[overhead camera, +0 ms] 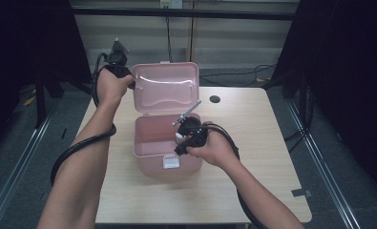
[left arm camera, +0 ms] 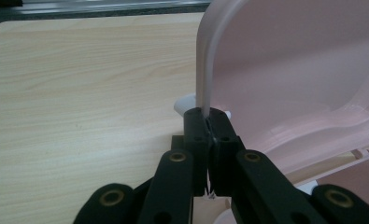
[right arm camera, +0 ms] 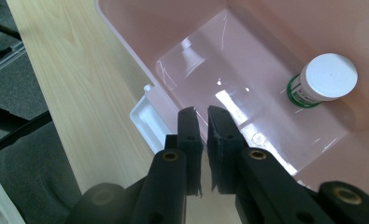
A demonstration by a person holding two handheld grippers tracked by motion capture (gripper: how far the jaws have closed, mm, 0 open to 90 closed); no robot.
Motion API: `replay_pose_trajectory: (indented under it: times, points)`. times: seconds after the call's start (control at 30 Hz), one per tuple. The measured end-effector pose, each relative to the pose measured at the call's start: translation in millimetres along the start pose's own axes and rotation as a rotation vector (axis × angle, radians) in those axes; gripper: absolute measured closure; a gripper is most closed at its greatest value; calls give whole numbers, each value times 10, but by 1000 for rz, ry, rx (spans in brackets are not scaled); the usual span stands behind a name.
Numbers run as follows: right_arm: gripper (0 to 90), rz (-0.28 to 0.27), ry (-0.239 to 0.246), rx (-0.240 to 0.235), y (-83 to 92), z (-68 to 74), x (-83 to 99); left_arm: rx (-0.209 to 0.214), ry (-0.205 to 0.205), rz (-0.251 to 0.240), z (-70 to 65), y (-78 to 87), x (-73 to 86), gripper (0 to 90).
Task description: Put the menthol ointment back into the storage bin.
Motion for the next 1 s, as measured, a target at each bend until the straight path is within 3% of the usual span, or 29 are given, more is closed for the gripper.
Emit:
replay_pose_trajectory:
  times: [1.0]
  points:
    - [840,4,-1,12,0,12,-10,-10,-38,1,-78,142,63,881]
Point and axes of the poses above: each handheld gripper's, and its own axes: y roughly backward along the jaws, x roughly out of its underside, z roughly to its left, the point moved 3 cm from there along -y, roughly forward along the jaws, and after that the axes turned 14 degrees about -y, right-handed, at the moved point
